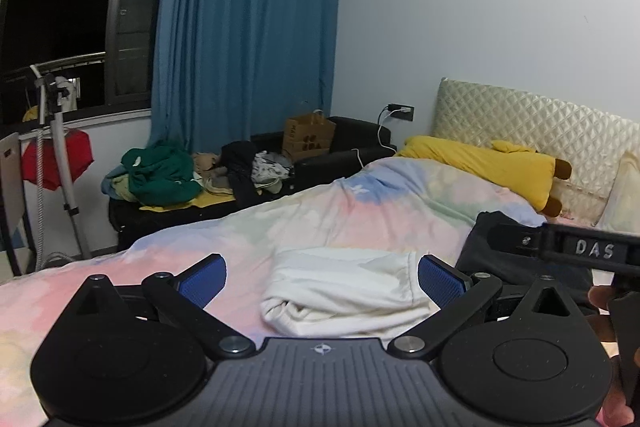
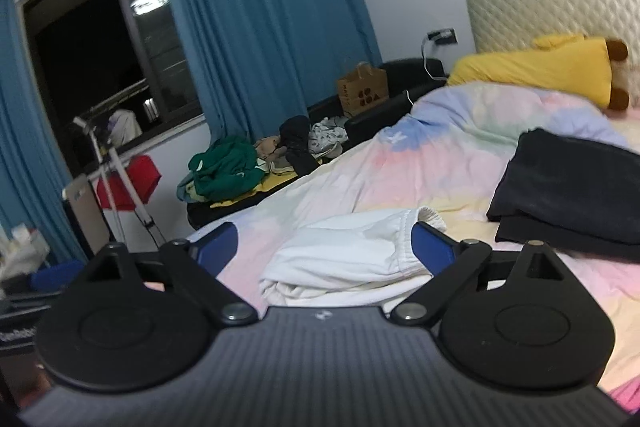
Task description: Fold clothes
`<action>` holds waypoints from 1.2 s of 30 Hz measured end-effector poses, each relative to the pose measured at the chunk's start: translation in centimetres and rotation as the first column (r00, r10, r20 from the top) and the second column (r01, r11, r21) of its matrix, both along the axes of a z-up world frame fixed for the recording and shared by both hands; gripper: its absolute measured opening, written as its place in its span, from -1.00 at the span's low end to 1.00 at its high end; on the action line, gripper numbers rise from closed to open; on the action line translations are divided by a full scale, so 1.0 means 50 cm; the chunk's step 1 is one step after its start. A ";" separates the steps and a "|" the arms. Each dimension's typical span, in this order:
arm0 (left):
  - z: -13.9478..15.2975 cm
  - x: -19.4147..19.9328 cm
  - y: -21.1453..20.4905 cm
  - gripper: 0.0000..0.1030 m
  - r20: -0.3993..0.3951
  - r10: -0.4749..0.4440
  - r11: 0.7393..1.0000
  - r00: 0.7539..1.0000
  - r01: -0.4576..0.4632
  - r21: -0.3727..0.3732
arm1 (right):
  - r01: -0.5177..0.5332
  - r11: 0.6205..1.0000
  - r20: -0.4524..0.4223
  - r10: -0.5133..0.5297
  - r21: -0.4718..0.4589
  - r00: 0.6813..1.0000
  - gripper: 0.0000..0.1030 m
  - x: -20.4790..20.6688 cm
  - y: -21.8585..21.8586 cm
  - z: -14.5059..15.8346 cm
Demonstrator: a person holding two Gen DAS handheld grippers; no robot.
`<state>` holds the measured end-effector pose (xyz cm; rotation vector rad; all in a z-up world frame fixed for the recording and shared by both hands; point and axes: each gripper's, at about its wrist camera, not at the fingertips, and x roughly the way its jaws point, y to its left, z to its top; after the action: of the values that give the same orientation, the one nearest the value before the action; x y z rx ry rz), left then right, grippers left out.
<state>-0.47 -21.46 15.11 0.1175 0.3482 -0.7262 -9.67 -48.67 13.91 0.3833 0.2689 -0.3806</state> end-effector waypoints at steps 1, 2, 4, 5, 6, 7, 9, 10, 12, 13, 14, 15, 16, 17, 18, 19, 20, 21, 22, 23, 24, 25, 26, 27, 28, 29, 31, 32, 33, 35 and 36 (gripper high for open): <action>-0.005 -0.010 0.014 0.99 -0.003 0.007 1.000 1.000 -0.007 -0.002 | -0.007 1.000 0.001 0.007 -0.015 1.000 0.84 -0.006 0.016 -0.004; -0.011 -0.020 0.028 0.99 -0.003 0.014 1.000 1.000 -0.014 0.001 | -0.010 1.000 -0.002 0.010 -0.028 1.000 0.84 -0.011 0.031 -0.010; -0.023 -0.036 0.049 0.99 0.011 0.026 1.000 1.000 -0.026 0.010 | -0.014 0.999 -0.002 0.014 -0.052 1.000 0.84 -0.019 0.058 -0.025; -0.030 -0.041 0.060 0.99 0.016 0.037 0.999 0.999 -0.037 0.010 | -0.016 0.997 -0.005 0.016 -0.069 1.000 0.84 -0.020 0.072 -0.032; -0.037 -0.047 0.070 0.99 0.021 0.049 0.999 0.999 -0.049 0.009 | -0.019 0.996 -0.008 0.018 -0.087 1.000 0.84 -0.021 0.086 -0.038; -0.042 -0.053 0.081 0.99 0.025 0.061 0.998 0.998 -0.061 0.007 | -0.019 0.995 -0.008 0.018 -0.102 1.000 0.84 -0.021 0.097 -0.046; -0.053 -0.059 0.098 0.99 0.030 0.080 0.997 0.996 -0.080 0.005 | -0.018 0.991 -0.007 0.017 -0.129 1.000 0.84 -0.021 0.116 -0.061; -0.059 -0.062 0.107 0.99 0.033 0.090 0.996 0.995 -0.090 0.004 | -0.016 0.990 -0.007 0.015 -0.139 1.000 0.84 -0.019 0.123 -0.069; -0.071 -0.065 0.120 0.99 0.032 0.100 0.995 0.995 -0.100 0.009 | -0.012 0.988 -0.005 0.011 -0.153 1.000 0.84 -0.014 0.135 -0.082; -0.077 -0.065 0.125 0.99 0.029 0.102 0.995 0.994 -0.103 0.013 | -0.016 0.987 -0.010 0.014 -0.158 1.000 0.84 -0.011 0.140 -0.089; -0.083 -0.065 0.130 0.99 0.027 0.105 0.994 0.994 -0.106 0.018 | -0.020 0.987 -0.022 0.016 -0.162 1.000 0.84 -0.004 0.145 -0.097; -0.088 -0.065 0.134 0.99 0.026 0.105 0.994 0.994 -0.105 0.021 | -0.024 0.986 -0.035 0.018 -0.162 0.999 0.84 0.001 0.149 -0.105; -0.092 -0.063 0.138 0.99 0.025 0.098 0.995 0.995 -0.098 0.019 | -0.028 0.986 -0.048 0.020 -0.163 0.999 0.84 0.006 0.154 -0.113; -0.096 -0.061 0.143 0.99 0.023 0.091 0.996 0.996 -0.091 0.017 | -0.029 0.986 -0.056 0.020 -0.165 0.998 0.84 0.009 0.158 -0.120; -0.100 -0.059 0.149 0.99 0.018 0.085 0.996 0.996 -0.085 0.014 | -0.025 0.985 -0.059 0.015 -0.171 0.998 0.84 0.010 0.164 -0.127; -0.105 -0.058 0.155 0.99 0.014 0.081 0.997 0.997 -0.082 0.011 | -0.023 0.984 -0.065 0.011 -0.177 0.998 0.84 0.012 0.170 -0.134; -0.110 -0.056 0.162 0.99 0.010 0.085 0.996 0.996 -0.085 0.008 | -0.022 0.984 -0.071 0.010 -0.176 0.997 0.84 0.014 0.174 -0.142; -0.114 -0.055 0.167 0.99 0.007 0.090 0.996 0.996 -0.090 0.006 | -0.021 0.985 -0.076 0.008 -0.172 0.997 0.84 0.016 0.178 -0.151; -0.118 -0.052 0.169 0.99 0.007 0.094 0.995 0.996 -0.094 0.009 | -0.021 0.987 -0.084 0.007 -0.161 0.996 0.84 0.018 0.180 -0.161; -0.123 -0.051 0.172 0.99 0.008 0.096 0.995 0.995 -0.097 0.015 | -0.020 0.989 -0.091 0.006 -0.148 0.996 0.84 0.020 0.181 -0.170; -0.126 -0.049 0.172 0.99 0.007 0.097 0.995 0.995 -0.097 0.021 | -0.019 0.991 -0.099 0.006 -0.136 0.995 0.84 0.021 0.183 -0.180; -0.130 -0.047 0.173 0.99 0.007 0.097 0.995 0.995 -0.097 0.027 | -0.013 0.990 -0.095 -0.001 -0.141 0.995 0.84 0.019 0.186 -0.183; -0.135 -0.046 0.172 0.99 0.007 0.098 0.995 0.995 -0.098 0.031 | -0.005 0.989 -0.088 -0.009 -0.150 0.996 0.84 0.017 0.190 -0.184; -0.138 -0.043 0.171 0.99 0.005 0.100 0.994 0.995 -0.101 0.036 | 0.003 0.987 -0.081 -0.016 -0.159 0.997 0.84 0.014 0.193 -0.185; -0.141 -0.041 0.170 0.99 0.002 0.105 0.994 0.995 -0.105 0.039 | 0.011 0.986 -0.074 -0.024 -0.168 0.997 0.84 0.011 0.197 -0.186; -0.142 -0.038 0.170 0.99 0.001 0.107 0.993 0.994 -0.107 0.041 | 0.019 0.984 -0.066 -0.031 -0.177 0.997 0.84 0.008 0.200 -0.187; -0.143 -0.035 0.169 0.99 0.000 0.106 0.993 0.994 -0.106 0.041 | 0.021 0.981 -0.075 -0.036 -0.193 0.997 0.84 0.009 0.202 -0.189; -0.144 -0.033 0.169 0.99 -0.003 0.108 0.993 0.994 -0.108 0.040 | 0.020 0.980 -0.079 -0.036 -0.199 0.996 0.84 0.010 0.203 -0.189; -0.145 -0.030 0.169 0.99 -0.006 0.112 0.993 0.994 -0.111 0.040 | 0.019 0.978 -0.083 -0.037 -0.206 0.996 0.84 0.012 0.204 -0.190; -0.147 -0.026 0.168 0.99 -0.009 0.120 0.992 0.993 -0.120 0.046 | 0.019 0.978 -0.089 -0.038 -0.209 0.995 0.84 0.016 0.205 -0.190; -0.149 -0.025 0.168 0.99 -0.011 0.124 0.991 0.992 -0.124 0.051 | 0.018 0.978 -0.093 -0.039 -0.210 0.995 0.84 0.018 0.204 -0.190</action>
<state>-1.70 -13.09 7.67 0.1367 0.3839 -0.5959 -8.76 -38.46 4.42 0.1625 0.3148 -0.4520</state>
